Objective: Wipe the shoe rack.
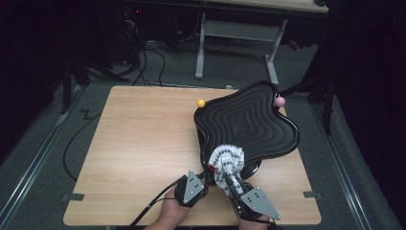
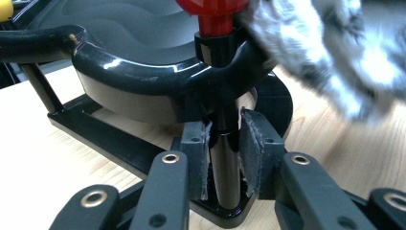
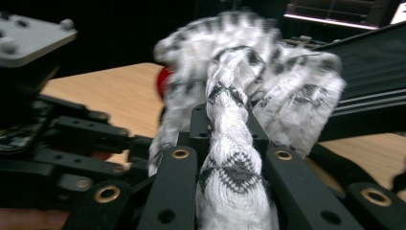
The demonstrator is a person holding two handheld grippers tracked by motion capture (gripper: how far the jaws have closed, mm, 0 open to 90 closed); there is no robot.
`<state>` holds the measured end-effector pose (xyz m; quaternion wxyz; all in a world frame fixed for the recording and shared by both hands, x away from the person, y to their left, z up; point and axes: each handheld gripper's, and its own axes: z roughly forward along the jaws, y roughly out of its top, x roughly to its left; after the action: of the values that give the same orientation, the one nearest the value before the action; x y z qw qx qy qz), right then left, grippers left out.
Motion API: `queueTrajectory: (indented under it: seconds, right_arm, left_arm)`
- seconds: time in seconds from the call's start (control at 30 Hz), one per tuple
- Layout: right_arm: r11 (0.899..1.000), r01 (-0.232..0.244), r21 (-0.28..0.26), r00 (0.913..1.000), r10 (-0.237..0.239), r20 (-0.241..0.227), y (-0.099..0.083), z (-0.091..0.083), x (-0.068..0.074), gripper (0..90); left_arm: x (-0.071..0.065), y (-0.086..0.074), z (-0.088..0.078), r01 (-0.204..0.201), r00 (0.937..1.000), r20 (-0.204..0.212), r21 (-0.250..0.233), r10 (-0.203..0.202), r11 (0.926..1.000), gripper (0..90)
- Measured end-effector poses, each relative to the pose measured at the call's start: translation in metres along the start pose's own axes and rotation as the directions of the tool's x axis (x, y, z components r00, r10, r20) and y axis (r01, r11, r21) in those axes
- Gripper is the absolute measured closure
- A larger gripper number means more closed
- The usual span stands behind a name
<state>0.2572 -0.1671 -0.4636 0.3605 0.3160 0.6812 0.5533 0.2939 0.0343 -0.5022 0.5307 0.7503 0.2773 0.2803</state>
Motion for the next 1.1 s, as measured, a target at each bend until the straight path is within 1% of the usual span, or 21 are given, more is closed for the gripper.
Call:
queueTrajectory:
  seconds: [0.07, 0.17, 0.23, 0.27, 0.33, 0.4, 0.43, 0.53, 0.57, 0.6, 0.63, 0.73, 0.77, 0.8, 0.83, 0.87, 0.9, 0.93, 1.0, 1.07, 1.1]
  right_arm:
    - [1.000, 0.004, 0.003, 0.9999, -0.004, -0.014, -0.001, 0.003, 0.004, 80.7]
    - [1.000, 0.004, 0.004, 0.9998, -0.004, -0.021, -0.002, 0.004, 0.004, 80.8]
    - [1.000, 0.017, 0.009, 0.9998, -0.017, -0.009, -0.002, 0.002, 0.003, 80.8]
    - [1.000, 0.019, 0.010, 0.9998, -0.019, 0.007, -0.001, 0.001, 0.000, 80.8]
    - [1.000, 0.001, 0.005, 0.9989, -0.001, 0.046, 0.001, -0.004, -0.010, 80.8]
    - [1.000, -0.026, -0.006, 0.9946, 0.026, 0.100, 0.003, -0.012, -0.027, 80.8]
    - [0.999, -0.037, -0.014, 0.9906, 0.038, 0.131, 0.003, -0.017, -0.036, 80.7]
    - [0.996, -0.078, -0.045, 0.9714, 0.086, 0.222, 0.004, -0.034, -0.068, 80.7]
    - [0.996, -0.075, -0.053, 0.9640, 0.086, 0.252, 0.005, -0.040, -0.077, 80.7]
    - [0.996, -0.070, -0.059, 0.9544, 0.084, 0.286, 0.005, -0.046, -0.084, 80.7]
    - [0.994, -0.084, -0.067, 0.9447, 0.101, 0.312, 0.005, -0.051, -0.091, 80.7]
    - [0.986, -0.144, -0.084, 0.9120, 0.165, 0.375, 0.001, -0.063, -0.114, 80.8]
    - [0.984, -0.160, -0.081, 0.9036, 0.179, 0.389, -0.001, -0.065, -0.119, 80.8]
    - [0.983, -0.173, -0.067, 0.8990, 0.185, 0.397, -0.004, -0.066, -0.124, 80.8]
    - [0.981, -0.188, -0.049, 0.8971, 0.191, 0.398, -0.008, -0.065, -0.127, 80.8]
    - [0.979, -0.203, -0.029, 0.8961, 0.197, 0.398, -0.012, -0.063, -0.128, 80.8]
    - [0.977, -0.214, -0.009, 0.8974, 0.200, 0.393, -0.016, -0.060, -0.128, 80.8]
    - [0.974, -0.224, 0.018, 0.9014, 0.200, 0.384, -0.020, -0.055, -0.127, 80.8]
    - [0.968, -0.242, 0.072, 0.9145, 0.203, 0.350, -0.026, -0.044, -0.121, 80.7]
    - [0.959, -0.248, 0.136, 0.9331, 0.198, 0.300, -0.031, -0.030, -0.114, 80.6]
    - [0.954, -0.252, 0.163, 0.9393, 0.201, 0.278, -0.033, -0.022, -0.110, 80.5]
  left_arm:
    - [0.000, 0.000, 0.000, 0.000, 1.0000, 0.000, 0.000, 0.000, 1.0000, 72.7]
    - [0.000, 0.000, 0.000, -0.002, 1.0000, 0.001, -0.001, 0.002, 1.0000, 72.7]
    - [0.001, 0.000, 0.000, -0.007, 1.0000, 0.001, 0.001, 0.007, 1.0000, 72.7]
    - [0.001, 0.000, 0.000, -0.004, 1.0000, -0.002, 0.004, 0.004, 1.0000, 72.7]
    - [0.004, 0.000, -0.001, -0.002, 1.0000, 0.001, 0.004, 0.002, 1.0000, 72.8]
    - [0.008, -0.001, -0.002, 0.001, 1.0000, -0.001, 0.007, -0.001, 1.0000, 72.7]
    - [0.011, -0.001, -0.003, 0.002, 1.0000, -0.004, 0.012, -0.002, 0.9999, 72.7]
    - [0.020, -0.001, -0.007, 0.000, 0.9999, -0.011, 0.031, 0.000, 0.9995, 72.7]
    - [0.023, -0.002, -0.009, 0.000, 0.9999, -0.013, 0.035, 0.001, 0.9994, 72.7]
    - [0.026, -0.003, -0.012, -0.002, 0.9998, -0.018, 0.038, 0.003, 0.9993, 72.6]
    - [0.029, -0.004, -0.014, 0.003, 0.9997, -0.023, 0.044, -0.002, 0.9990, 72.6]
    - [0.040, -0.006, -0.023, 0.019, 0.9988, -0.047, 0.058, -0.016, 0.9982, 72.8]
    - [0.042, -0.007, -0.026, 0.021, 0.9985, -0.051, 0.062, -0.018, 0.9978, 72.8]
    - [0.044, -0.007, -0.028, 0.019, 0.9985, -0.053, 0.064, -0.015, 0.9977, 72.8]
    - [0.045, -0.008, -0.030, 0.021, 0.9984, -0.054, 0.062, -0.018, 0.9979, 72.8]
    - [0.045, -0.010, -0.031, 0.024, 0.9983, -0.055, 0.055, -0.021, 0.9982, 72.8]
    - [0.045, -0.011, -0.032, 0.031, 0.9982, -0.054, 0.051, -0.028, 0.9982, 72.8]
    - [0.045, -0.011, -0.032, 0.036, 0.9980, -0.053, 0.047, -0.034, 0.9982, 72.9]
    - [0.044, -0.011, -0.033, 0.046, 0.9977, -0.052, 0.043, -0.044, 0.9980, 73.2]
    - [0.044, -0.012, -0.033, 0.045, 0.9979, -0.048, 0.040, -0.043, 0.9982, 73.2]
    - [0.043, -0.013, -0.033, 0.049, 0.9979, -0.046, 0.038, -0.047, 0.9981, 73.2]
